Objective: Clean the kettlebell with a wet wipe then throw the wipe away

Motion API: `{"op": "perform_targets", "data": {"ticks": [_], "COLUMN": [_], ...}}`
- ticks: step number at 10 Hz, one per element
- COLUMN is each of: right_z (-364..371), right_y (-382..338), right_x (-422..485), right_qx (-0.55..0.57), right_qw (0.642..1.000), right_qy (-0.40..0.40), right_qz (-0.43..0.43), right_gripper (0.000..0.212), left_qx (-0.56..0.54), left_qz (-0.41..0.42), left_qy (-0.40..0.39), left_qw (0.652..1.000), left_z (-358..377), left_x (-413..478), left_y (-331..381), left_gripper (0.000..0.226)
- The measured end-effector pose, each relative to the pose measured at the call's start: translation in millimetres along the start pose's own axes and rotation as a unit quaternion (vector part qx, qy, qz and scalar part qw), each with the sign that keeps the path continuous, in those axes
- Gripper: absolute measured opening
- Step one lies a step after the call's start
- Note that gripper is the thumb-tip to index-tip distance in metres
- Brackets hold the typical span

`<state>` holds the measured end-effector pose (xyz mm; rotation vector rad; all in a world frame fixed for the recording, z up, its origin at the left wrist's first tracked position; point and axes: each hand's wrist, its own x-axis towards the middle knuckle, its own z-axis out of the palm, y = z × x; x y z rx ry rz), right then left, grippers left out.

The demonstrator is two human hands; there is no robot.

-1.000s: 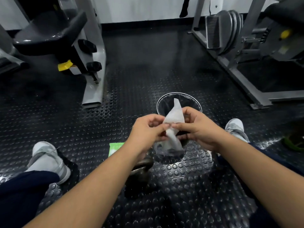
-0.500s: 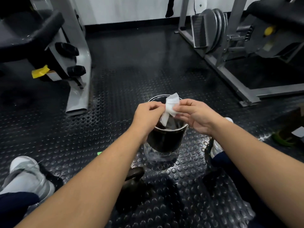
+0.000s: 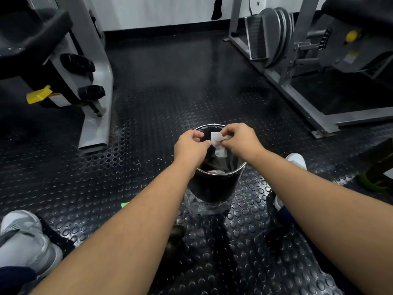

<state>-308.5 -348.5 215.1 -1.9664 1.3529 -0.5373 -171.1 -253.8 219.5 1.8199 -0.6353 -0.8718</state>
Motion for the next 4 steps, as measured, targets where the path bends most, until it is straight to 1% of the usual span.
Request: {"op": "perform_targets", "data": {"ticks": [1, 2, 3, 4], "right_z": [10.9, 21.4, 31.0, 32.2], "right_y": [2.2, 5.0, 12.6, 12.6], "right_x": [12.1, 19.2, 20.8, 17.7], "right_qx": [-0.079, -0.123, -0.180, -0.186], "right_qw": [0.997, 0.991, 0.979, 0.976], "right_qy": [-0.015, -0.043, -0.098, -0.106], "right_qz": [-0.015, -0.004, -0.026, -0.045], "right_gripper": [0.011, 0.011, 0.018, 0.031], "left_qx": [0.050, 0.069, 0.081, 0.127], "left_qz": [0.031, 0.036, 0.045, 0.059], "left_qy": [0.007, 0.010, 0.009, 0.009], "left_qw": [0.998, 0.997, 0.996, 0.990], "left_z": [-7.9, -16.4, -29.6, -47.5], "left_x": [7.5, 8.7, 8.6, -0.2], "left_y": [-11.6, -17.8, -22.9, -22.0], "left_gripper": [0.019, 0.018, 0.017, 0.015]}}
